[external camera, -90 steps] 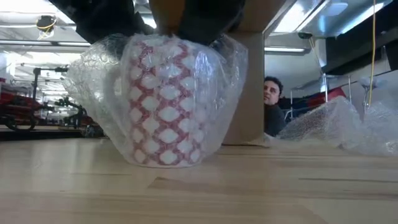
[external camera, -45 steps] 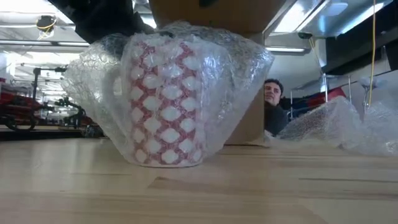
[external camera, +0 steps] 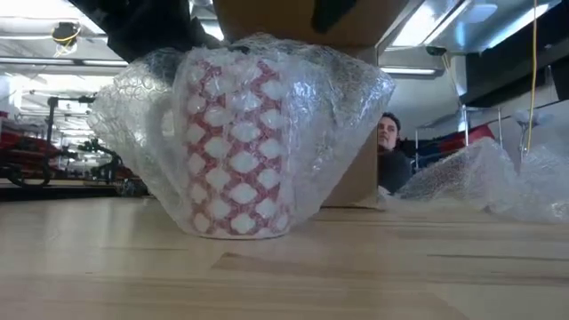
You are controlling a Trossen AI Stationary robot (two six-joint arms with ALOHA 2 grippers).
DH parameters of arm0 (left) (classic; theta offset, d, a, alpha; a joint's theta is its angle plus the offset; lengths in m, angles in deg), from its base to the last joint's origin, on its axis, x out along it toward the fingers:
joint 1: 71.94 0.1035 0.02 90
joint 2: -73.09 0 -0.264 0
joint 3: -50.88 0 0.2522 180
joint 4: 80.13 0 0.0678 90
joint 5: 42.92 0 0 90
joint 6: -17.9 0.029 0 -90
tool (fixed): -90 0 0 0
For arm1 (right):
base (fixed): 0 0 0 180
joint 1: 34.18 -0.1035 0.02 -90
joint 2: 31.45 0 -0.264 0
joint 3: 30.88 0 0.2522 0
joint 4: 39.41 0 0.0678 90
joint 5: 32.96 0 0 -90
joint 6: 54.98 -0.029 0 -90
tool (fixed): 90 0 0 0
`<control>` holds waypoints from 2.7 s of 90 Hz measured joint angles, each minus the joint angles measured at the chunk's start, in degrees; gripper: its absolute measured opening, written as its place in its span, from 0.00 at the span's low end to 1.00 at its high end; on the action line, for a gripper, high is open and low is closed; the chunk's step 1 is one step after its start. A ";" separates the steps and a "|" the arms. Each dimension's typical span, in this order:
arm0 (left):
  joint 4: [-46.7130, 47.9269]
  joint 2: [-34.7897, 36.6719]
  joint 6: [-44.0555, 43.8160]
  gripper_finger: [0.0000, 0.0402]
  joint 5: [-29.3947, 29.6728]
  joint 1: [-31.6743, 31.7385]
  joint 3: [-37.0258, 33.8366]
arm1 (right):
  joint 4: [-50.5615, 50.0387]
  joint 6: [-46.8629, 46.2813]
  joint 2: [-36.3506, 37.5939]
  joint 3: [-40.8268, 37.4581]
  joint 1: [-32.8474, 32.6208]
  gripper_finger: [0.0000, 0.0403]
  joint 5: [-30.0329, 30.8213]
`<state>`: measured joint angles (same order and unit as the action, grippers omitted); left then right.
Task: Wrap mug
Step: Wrap the red mug with the bubble wrap
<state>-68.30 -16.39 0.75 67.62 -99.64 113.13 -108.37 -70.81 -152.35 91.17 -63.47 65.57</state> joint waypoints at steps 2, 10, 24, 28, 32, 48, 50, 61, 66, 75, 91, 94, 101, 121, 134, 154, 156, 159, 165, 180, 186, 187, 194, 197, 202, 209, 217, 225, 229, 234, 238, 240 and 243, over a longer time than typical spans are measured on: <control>0.00 0.00 0.00 0.00 0.00 0.00 0.00 | 1.09 0.60 0.00 -0.94 0.02 0.43 -0.02; -0.02 0.00 0.00 0.00 0.00 0.00 0.00 | 5.18 2.71 0.00 -4.08 0.72 0.43 1.48; 0.54 -0.02 0.00 0.00 -0.04 0.00 -0.02 | 9.57 7.38 0.00 -6.21 2.35 0.43 4.32; 0.59 -0.02 0.00 0.00 -0.17 -0.01 -0.04 | 10.12 8.58 0.00 -6.21 3.02 0.43 5.06; 0.53 -0.02 -0.01 0.00 -0.19 -0.02 -0.04 | 10.34 8.83 0.00 -6.18 3.65 0.43 5.27; 0.31 -0.02 0.00 0.00 -0.17 0.00 -0.04 | 5.80 9.35 0.18 -3.63 3.95 0.43 2.89; 0.32 -0.02 0.00 0.00 -0.17 -0.01 -0.04 | 5.56 9.85 0.24 -3.26 3.88 0.43 2.93; 0.33 -0.02 0.89 0.00 -0.14 -0.02 -0.04 | 5.13 12.40 0.26 -1.59 3.75 0.43 3.69; 0.42 -0.02 0.87 0.00 -0.13 -0.02 -0.04 | 6.25 14.84 0.26 -1.53 3.88 0.43 5.44; 0.46 -0.02 0.83 0.00 -0.12 -0.02 -0.04 | 8.72 20.62 -0.22 -1.51 4.37 0.43 8.06; 2.17 -0.02 0.84 0.00 -0.13 -0.02 -0.04 | 10.71 24.46 -4.25 -1.47 5.82 0.43 3.54; 2.88 0.10 0.80 0.00 -0.53 -0.04 -0.02 | 10.95 24.94 -4.95 -1.40 6.10 0.43 3.16; 4.51 0.95 0.42 0.00 -2.22 -0.05 -0.01 | 11.28 26.64 -5.99 -1.25 6.16 0.43 3.13; 12.72 8.94 -3.27 0.00 -4.58 -1.70 0.24 | 12.16 28.31 -7.19 -1.40 6.73 0.43 3.94; 17.87 14.86 -5.61 0.00 -1.91 -3.52 0.26 | 11.96 28.21 -7.26 -1.49 6.99 0.43 2.75; 22.30 16.74 -9.59 0.00 1.90 -4.96 -3.38 | 12.17 28.15 -7.32 -1.53 6.99 0.43 1.93; 21.91 16.40 -10.05 0.00 1.92 -4.96 -4.10 | 12.15 28.12 -7.32 -1.54 6.99 0.43 1.93; 21.25 15.96 -11.05 0.00 1.93 -4.97 -5.19 | 12.17 28.07 -7.32 -1.55 6.99 0.43 1.93; 19.10 15.12 -13.03 0.00 1.43 -4.96 -7.59 | 12.18 27.60 -7.32 -1.55 6.99 0.43 1.91; 5.55 12.52 -14.43 0.00 -1.84 -5.66 -12.70 | 12.22 26.66 -7.32 -1.55 7.13 0.43 1.89; 0.60 11.38 -14.60 0.00 -3.09 -6.11 -13.89 | 12.22 26.36 -7.32 -1.55 7.27 0.43 1.79; -0.04 11.23 -14.60 0.00 -3.27 -6.21 -14.05 | 12.22 26.29 -7.32 -1.55 7.30 0.43 1.79; -2.95 10.32 -15.18 0.00 -3.91 -6.90 -14.71 | 12.23 26.13 -7.32 -1.55 7.56 0.43 1.76; -3.72 10.02 -15.55 0.00 -3.97 -7.25 -14.78 | 12.22 26.05 -7.32 -1.55 7.58 0.43 1.72; -3.79 9.79 -15.74 0.00 -4.80 -7.79 -14.78 | 12.23 25.94 -7.32 -1.55 7.63 0.43 1.73; -3.51 9.79 -15.72 0.00 -6.37 -8.33 -14.80 | 12.29 25.95 -7.32 -1.55 7.84 0.43 1.66; -3.40 9.79 -15.92 0.00 -7.57 -9.22 -14.80 | 12.24 25.14 -7.32 -1.55 8.05 0.43 1.58; -4.14 9.79 -17.08 0.00 -8.44 -9.94 -14.80 | 12.16 25.05 -7.34 -1.55 8.30 0.43 1.86; -4.55 9.79 -17.25 0.00 -8.41 -10.16 -14.80 | 12.17 24.88 -7.34 -1.55 8.40 0.43 1.95; -5.47 9.79 -17.36 0.00 -7.83 -10.29 -14.80 | 12.16 24.85 -7.34 -1.55 8.50 0.43 2.45; -5.62 9.79 -17.40 0.00 -7.13 -10.27 -14.80 | 12.16 24.85 -7.37 -1.55 8.49 0.43 2.70; -5.64 9.79 -17.39 0.00 -6.79 -10.27 -14.80 | 12.16 24.85 -7.37 -1.55 8.47 0.43 2.86; -5.79 9.77 -17.38 0.00 -6.15 -10.27 -14.80 | 12.16 24.84 -7.37 -1.55 8.47 0.43 2.99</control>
<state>-74.09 -6.61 -16.62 61.47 -109.92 98.34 -96.21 -45.97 -159.72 89.62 -54.99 68.57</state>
